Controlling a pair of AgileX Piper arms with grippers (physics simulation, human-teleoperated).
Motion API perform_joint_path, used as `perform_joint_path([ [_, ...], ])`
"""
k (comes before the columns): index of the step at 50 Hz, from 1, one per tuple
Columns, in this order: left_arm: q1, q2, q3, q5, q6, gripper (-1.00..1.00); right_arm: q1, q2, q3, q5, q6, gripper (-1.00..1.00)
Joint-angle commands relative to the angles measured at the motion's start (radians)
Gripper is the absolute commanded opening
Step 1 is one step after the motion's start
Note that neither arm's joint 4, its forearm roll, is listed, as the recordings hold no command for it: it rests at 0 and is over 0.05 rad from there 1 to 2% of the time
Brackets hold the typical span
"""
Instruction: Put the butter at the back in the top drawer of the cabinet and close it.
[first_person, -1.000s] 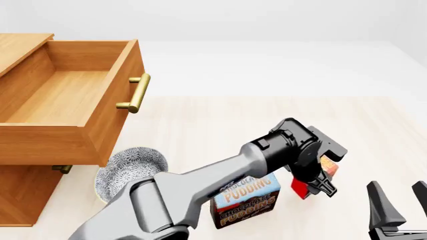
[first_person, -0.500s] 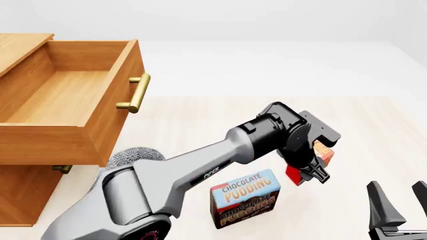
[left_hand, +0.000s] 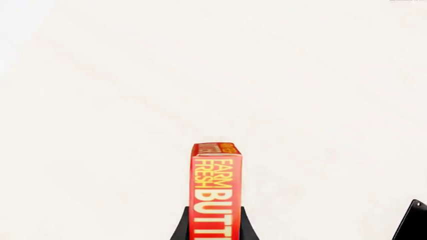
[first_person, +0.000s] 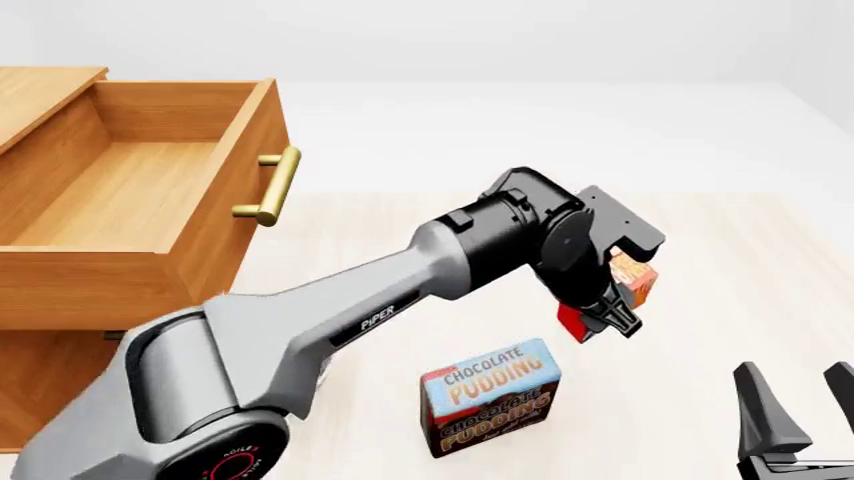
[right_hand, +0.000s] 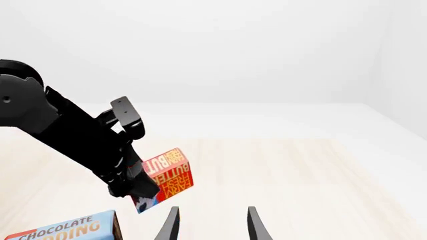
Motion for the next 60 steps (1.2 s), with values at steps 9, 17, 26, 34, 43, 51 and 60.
perform_joint_path([
  [9,0.030,-0.135,0.089,-0.033,0.051,-1.00,0.000,0.000,0.000,0.000,0.000,1.00],
  [17,0.044,-0.191,0.144,-0.051,0.067,-1.00,0.000,0.000,0.000,0.000,0.000,1.00],
  [26,0.058,-0.248,0.184,-0.060,0.081,-1.00,0.000,0.000,0.000,0.000,0.000,1.00],
  [34,0.061,-0.291,0.209,-0.052,0.084,-1.00,0.000,0.000,0.000,0.000,0.000,1.00],
  [43,0.068,-0.345,0.238,-0.046,0.096,-1.00,0.000,0.000,0.000,0.000,0.000,1.00],
  [51,0.082,-0.391,0.269,-0.044,0.103,-1.00,0.000,0.000,0.000,0.000,0.000,1.00],
  [60,0.096,-0.434,0.289,-0.032,0.106,-1.00,0.000,0.000,0.000,0.000,0.000,1.00],
])
